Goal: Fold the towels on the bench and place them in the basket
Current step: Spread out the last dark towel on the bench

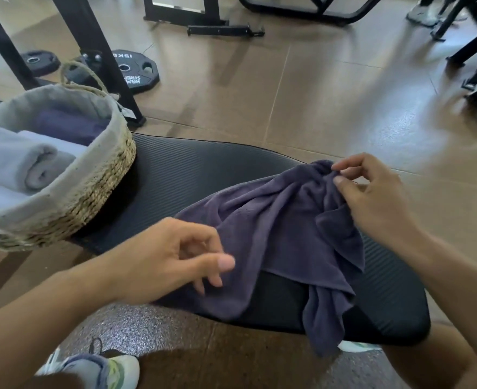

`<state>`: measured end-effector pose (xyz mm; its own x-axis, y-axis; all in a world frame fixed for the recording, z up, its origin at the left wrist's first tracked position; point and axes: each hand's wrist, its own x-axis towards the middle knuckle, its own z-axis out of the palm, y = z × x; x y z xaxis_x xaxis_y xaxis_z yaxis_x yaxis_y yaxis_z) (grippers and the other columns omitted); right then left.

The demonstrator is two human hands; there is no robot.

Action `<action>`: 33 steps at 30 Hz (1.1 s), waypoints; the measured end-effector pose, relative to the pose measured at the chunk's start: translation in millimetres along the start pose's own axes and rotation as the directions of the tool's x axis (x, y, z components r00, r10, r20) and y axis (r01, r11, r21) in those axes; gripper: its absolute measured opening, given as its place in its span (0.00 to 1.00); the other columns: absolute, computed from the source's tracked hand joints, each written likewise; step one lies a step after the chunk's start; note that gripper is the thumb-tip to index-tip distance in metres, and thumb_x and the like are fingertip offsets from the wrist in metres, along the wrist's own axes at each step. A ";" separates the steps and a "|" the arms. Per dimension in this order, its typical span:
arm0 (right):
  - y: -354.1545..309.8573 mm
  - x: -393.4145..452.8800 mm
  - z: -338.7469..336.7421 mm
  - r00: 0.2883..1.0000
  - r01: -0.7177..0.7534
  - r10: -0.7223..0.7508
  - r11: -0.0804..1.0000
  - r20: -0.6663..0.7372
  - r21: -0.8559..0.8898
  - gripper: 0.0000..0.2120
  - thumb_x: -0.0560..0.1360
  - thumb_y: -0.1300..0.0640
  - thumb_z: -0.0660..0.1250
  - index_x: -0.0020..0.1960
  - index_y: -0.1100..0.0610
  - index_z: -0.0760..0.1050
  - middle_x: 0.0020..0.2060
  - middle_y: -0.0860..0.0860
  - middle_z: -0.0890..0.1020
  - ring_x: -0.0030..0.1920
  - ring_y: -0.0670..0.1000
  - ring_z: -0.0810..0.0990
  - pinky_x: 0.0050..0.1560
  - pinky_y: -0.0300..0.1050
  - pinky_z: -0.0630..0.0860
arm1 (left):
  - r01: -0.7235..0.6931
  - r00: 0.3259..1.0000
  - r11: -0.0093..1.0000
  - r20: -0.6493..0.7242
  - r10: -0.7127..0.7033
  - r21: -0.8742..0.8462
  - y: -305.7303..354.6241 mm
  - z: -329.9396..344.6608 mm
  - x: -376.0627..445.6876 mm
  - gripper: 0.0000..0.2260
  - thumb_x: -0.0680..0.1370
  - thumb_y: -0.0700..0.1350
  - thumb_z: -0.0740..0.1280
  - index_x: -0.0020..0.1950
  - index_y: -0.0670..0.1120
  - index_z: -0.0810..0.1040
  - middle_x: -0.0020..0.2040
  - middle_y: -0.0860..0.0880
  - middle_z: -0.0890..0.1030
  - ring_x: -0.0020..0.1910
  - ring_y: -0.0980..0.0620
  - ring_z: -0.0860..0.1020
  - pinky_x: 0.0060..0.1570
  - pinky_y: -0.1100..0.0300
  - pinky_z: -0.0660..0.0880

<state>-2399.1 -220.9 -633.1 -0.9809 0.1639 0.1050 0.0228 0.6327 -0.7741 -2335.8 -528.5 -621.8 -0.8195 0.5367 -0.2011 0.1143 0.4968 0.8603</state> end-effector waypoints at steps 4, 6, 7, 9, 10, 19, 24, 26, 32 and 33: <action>0.7 -25.2 15.8 0.955 0.105 -0.046 0.976 0.292 -0.191 0.18 0.73 0.48 0.74 0.61 0.40 0.74 0.48 0.38 0.81 0.42 0.40 0.80 0.49 0.42 0.75 | 0.182 0.886 0.890 -0.463 0.037 0.419 -35.4 -12.2 7.3 0.06 0.76 0.53 0.74 0.46 0.54 0.80 0.39 0.57 0.83 0.40 0.56 0.82 0.45 0.54 0.78; 1.9 -34.9 18.4 0.905 0.210 -0.018 0.888 0.426 -0.408 0.31 0.72 0.43 0.73 0.72 0.37 0.65 0.58 0.36 0.79 0.59 0.45 0.79 0.60 0.49 0.75 | 0.381 0.855 0.740 -0.516 -0.054 0.555 -51.1 -22.9 7.9 0.13 0.73 0.58 0.73 0.52 0.55 0.77 0.43 0.58 0.78 0.47 0.52 0.80 0.48 0.53 0.76; 1.3 -38.1 18.7 0.894 0.247 -0.005 0.840 0.448 -0.484 0.34 0.73 0.43 0.72 0.74 0.36 0.61 0.62 0.35 0.77 0.64 0.45 0.75 0.63 0.52 0.74 | 0.481 0.839 0.674 -0.517 -0.168 0.561 -55.8 -26.0 7.6 0.16 0.72 0.63 0.71 0.52 0.56 0.75 0.44 0.58 0.76 0.48 0.50 0.78 0.47 0.53 0.75; 1.3 -40.3 17.4 0.896 0.285 -0.028 0.802 0.443 -0.526 0.33 0.75 0.46 0.70 0.75 0.36 0.60 0.65 0.35 0.74 0.68 0.45 0.72 0.63 0.53 0.74 | 0.613 0.784 0.567 -0.511 -0.352 0.550 -56.8 -25.3 7.0 0.20 0.70 0.71 0.67 0.47 0.56 0.72 0.43 0.58 0.75 0.47 0.51 0.77 0.46 0.53 0.74; 2.0 -40.1 16.4 0.898 0.296 -0.050 0.805 0.438 -0.515 0.30 0.75 0.48 0.69 0.74 0.36 0.62 0.65 0.36 0.75 0.68 0.46 0.72 0.62 0.53 0.74 | 0.633 0.771 0.544 -0.513 -0.377 0.551 -58.1 -23.6 7.0 0.21 0.70 0.72 0.67 0.44 0.56 0.73 0.43 0.58 0.77 0.46 0.51 0.77 0.45 0.53 0.74; 23.9 -5.9 1.0 0.987 0.001 0.004 1.000 0.158 -0.028 0.19 0.80 0.59 0.67 0.63 0.37 0.73 0.44 0.43 0.85 0.38 0.45 0.79 0.45 0.44 0.74 | 0.401 0.662 0.894 -0.738 -0.130 0.202 -64.1 -35.3 18.7 0.19 0.74 0.52 0.75 0.32 0.45 0.71 0.28 0.49 0.76 0.31 0.51 0.74 0.33 0.55 0.69; 37.3 -3.3 -9.3 0.990 0.039 -0.007 0.975 0.142 -0.221 0.23 0.78 0.60 0.68 0.65 0.36 0.70 0.56 0.45 0.82 0.52 0.53 0.80 0.57 0.57 0.78 | 0.271 0.602 0.959 -0.792 -0.106 0.078 -44.9 -33.1 23.4 0.18 0.71 0.53 0.78 0.36 0.46 0.72 0.30 0.51 0.76 0.29 0.53 0.72 0.28 0.69 0.66; 33.8 -10.6 -11.2 0.977 0.196 -0.136 0.878 0.164 -0.437 0.24 0.75 0.63 0.69 0.65 0.41 0.75 0.60 0.43 0.78 0.62 0.52 0.73 0.64 0.56 0.73 | 0.198 0.687 0.980 -0.715 -0.127 0.016 -41.0 -20.7 21.9 0.15 0.70 0.51 0.79 0.37 0.47 0.75 0.30 0.53 0.80 0.29 0.58 0.74 0.30 0.70 0.68; 34.6 -16.7 -13.3 0.896 0.347 -0.069 0.723 0.438 -0.597 0.22 0.76 0.58 0.70 0.67 0.41 0.76 0.64 0.41 0.78 0.66 0.50 0.72 0.67 0.47 0.68 | 0.103 0.851 0.990 -0.524 -0.036 0.100 -30.7 7.6 12.9 0.07 0.68 0.45 0.80 0.38 0.50 0.83 0.34 0.56 0.84 0.31 0.63 0.78 0.36 0.71 0.72; 36.4 -16.3 -13.5 0.901 0.319 -0.028 0.717 0.432 -0.619 0.23 0.77 0.58 0.69 0.69 0.41 0.74 0.66 0.41 0.76 0.67 0.50 0.71 0.67 0.47 0.68 | 0.111 0.864 0.984 -0.503 -0.026 0.140 -32.8 8.1 11.7 0.07 0.68 0.46 0.81 0.38 0.51 0.83 0.34 0.57 0.84 0.33 0.63 0.80 0.38 0.70 0.73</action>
<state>-2379.7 -190.2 -654.6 -0.9683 -0.1973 -0.1530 -0.1772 0.9748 -0.1351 -2344.5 -533.0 -656.2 -0.9934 0.1073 0.0398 0.1000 0.6439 0.7586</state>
